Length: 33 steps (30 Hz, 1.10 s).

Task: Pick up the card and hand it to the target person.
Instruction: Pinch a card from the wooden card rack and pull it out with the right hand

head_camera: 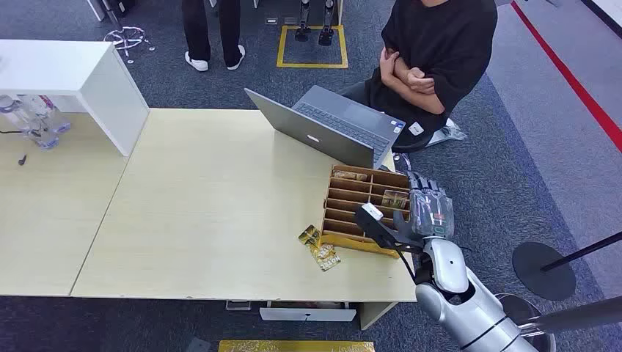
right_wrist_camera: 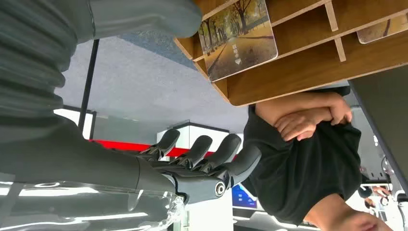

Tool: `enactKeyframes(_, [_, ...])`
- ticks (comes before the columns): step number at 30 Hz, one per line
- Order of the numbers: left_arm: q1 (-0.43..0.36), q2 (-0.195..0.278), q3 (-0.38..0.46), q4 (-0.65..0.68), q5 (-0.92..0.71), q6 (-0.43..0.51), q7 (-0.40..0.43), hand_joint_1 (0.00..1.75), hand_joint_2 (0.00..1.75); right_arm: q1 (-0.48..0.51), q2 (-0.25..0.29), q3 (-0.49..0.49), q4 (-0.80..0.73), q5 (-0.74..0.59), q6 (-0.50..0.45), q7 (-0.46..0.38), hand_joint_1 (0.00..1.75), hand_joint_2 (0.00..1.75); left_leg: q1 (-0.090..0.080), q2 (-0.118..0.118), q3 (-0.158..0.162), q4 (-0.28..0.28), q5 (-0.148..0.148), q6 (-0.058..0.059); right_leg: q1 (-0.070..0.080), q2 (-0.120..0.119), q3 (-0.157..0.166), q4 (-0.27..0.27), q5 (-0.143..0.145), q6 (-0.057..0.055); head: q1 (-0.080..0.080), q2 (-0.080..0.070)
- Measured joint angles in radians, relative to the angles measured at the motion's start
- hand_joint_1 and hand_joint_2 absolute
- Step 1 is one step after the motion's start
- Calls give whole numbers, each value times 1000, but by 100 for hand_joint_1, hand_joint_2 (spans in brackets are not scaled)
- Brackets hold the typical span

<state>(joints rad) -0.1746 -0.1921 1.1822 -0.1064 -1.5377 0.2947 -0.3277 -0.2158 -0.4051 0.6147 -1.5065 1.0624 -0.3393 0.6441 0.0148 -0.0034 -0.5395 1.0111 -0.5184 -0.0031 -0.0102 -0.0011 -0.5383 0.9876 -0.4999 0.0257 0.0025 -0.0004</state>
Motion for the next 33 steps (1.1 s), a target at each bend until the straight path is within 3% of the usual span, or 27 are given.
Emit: enactKeyframes(33, [-2,0,-19,0,0,-9,11,0,0,-38,-5,58,54,-24,37,-4,69,175,0,0,0,0,0,0,0,0,0,0,0,0,0,0])
